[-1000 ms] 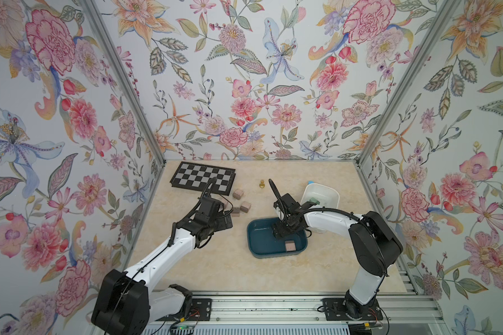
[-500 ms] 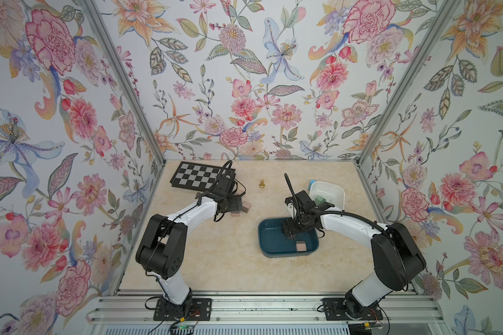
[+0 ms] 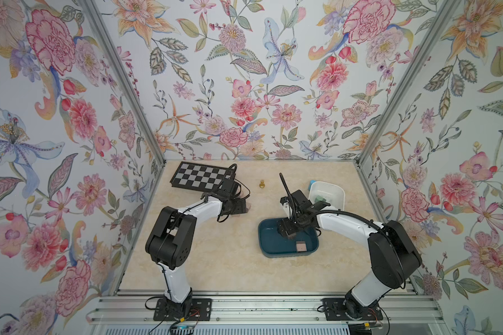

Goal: Place the plugs by color into the storage box
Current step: Pick up the plug from the center of the board.

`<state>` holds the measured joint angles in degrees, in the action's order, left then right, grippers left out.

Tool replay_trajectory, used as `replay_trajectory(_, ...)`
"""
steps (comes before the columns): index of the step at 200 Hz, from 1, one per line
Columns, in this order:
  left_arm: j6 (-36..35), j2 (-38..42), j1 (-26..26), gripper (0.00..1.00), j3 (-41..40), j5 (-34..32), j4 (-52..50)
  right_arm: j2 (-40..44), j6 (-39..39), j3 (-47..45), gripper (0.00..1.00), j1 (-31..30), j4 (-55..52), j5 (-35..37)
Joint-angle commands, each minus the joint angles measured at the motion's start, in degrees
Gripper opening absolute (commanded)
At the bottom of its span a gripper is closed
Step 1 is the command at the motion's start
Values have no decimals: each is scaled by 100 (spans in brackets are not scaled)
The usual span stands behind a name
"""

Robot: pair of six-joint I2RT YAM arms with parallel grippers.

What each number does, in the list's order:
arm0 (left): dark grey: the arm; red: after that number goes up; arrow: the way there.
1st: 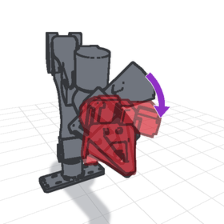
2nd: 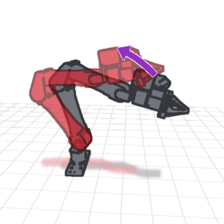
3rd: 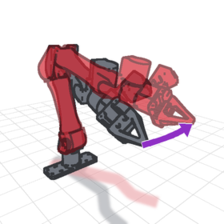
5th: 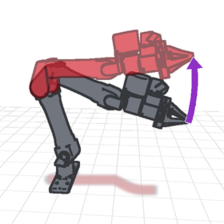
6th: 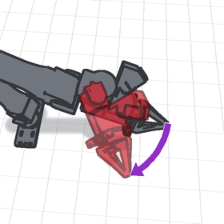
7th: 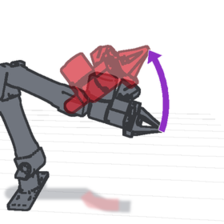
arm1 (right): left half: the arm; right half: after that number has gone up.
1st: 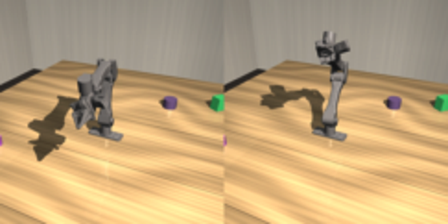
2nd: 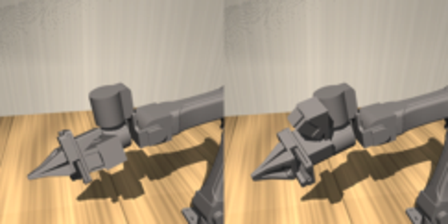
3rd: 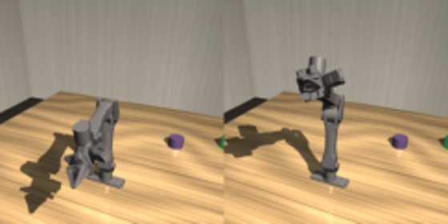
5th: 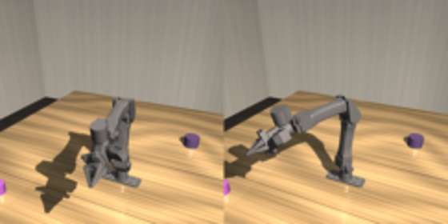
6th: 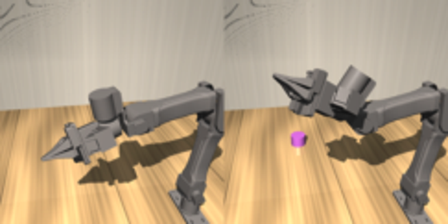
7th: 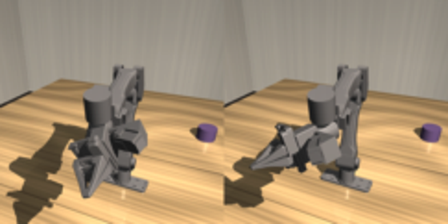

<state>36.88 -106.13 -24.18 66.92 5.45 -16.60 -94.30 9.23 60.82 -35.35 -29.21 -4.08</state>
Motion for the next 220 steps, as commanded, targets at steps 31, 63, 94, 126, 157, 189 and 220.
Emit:
replay_trajectory(31, -345, -417, -42, 75, 324, -166, -186, -30, -10, 114, 93, -37, -67, -40)
replay_trajectory(63, -402, -483, -41, 65, 340, -251, -131, 140, 59, 115, 92, -8, -67, -32)
replay_trajectory(94, -473, -544, -50, 55, 308, -129, 67, 231, 76, 80, 92, 24, -75, -29)
replay_trajectory(126, -481, -500, -69, 45, 272, -88, 103, 423, 140, 5, 93, 113, -76, -79)
replay_trajectory(157, -428, -298, -69, 42, 164, -125, 85, 690, 191, -50, 93, 336, -76, -214)
replay_trajectory(189, -411, -23, -77, 40, 151, -138, -41, 850, 193, -96, 93, 561, -102, -319)
replay_trajectory(220, -406, 303, -88, 39, 151, -214, -241, 912, 193, -174, 93, 708, -111, -356)
